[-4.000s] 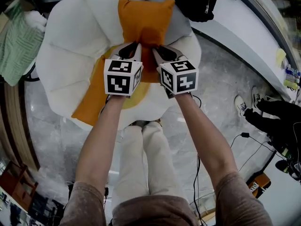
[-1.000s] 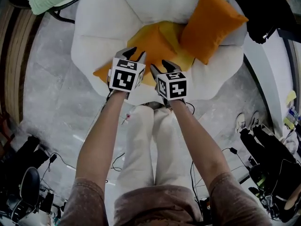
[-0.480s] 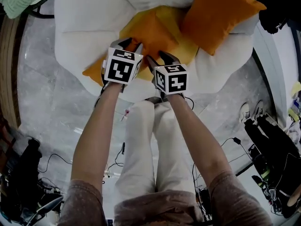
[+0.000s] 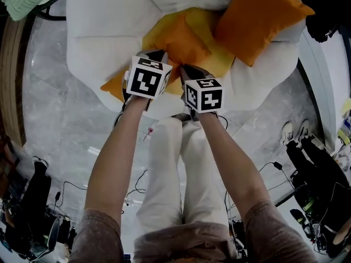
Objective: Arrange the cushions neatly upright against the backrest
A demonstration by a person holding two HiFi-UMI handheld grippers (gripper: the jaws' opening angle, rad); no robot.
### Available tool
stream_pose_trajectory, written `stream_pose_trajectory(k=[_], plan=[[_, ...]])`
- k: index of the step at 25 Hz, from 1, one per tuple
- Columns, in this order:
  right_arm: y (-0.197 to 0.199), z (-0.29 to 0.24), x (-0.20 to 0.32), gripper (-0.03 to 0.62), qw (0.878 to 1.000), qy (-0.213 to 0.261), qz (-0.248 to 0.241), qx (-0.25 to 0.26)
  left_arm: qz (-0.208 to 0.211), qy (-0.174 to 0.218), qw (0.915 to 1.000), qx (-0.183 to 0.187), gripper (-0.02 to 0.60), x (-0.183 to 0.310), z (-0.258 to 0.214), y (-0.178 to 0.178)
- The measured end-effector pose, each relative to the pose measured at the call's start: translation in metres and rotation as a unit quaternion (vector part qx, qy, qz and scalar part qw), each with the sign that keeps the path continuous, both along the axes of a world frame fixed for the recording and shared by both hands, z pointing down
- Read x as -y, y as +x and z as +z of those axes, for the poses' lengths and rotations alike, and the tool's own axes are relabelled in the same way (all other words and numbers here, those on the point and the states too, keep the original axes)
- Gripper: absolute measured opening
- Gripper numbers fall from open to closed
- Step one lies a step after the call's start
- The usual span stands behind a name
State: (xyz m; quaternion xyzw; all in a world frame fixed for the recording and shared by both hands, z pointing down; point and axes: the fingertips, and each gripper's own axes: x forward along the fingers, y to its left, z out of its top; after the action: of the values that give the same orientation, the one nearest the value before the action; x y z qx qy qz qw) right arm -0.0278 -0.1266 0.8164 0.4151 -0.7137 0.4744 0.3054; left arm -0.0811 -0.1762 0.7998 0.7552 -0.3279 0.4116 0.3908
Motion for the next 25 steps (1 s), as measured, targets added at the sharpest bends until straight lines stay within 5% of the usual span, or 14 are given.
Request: stream_pose_trajectory(k=[9, 25], plan=[[0.001, -0.047, 0.019, 0.026, 0.999, 0.048, -0.021, 0.006, -0.051, 0.033, 0.9982, 0.000, 0.014, 0.011, -0.043, -0.009], [0.021, -0.208, 0.166, 0.025, 0.972, 0.210, -0.085, -0.057, -0.131, 0.147, 0.9790, -0.055, 0.009, 0.124, -0.200, -0.001]])
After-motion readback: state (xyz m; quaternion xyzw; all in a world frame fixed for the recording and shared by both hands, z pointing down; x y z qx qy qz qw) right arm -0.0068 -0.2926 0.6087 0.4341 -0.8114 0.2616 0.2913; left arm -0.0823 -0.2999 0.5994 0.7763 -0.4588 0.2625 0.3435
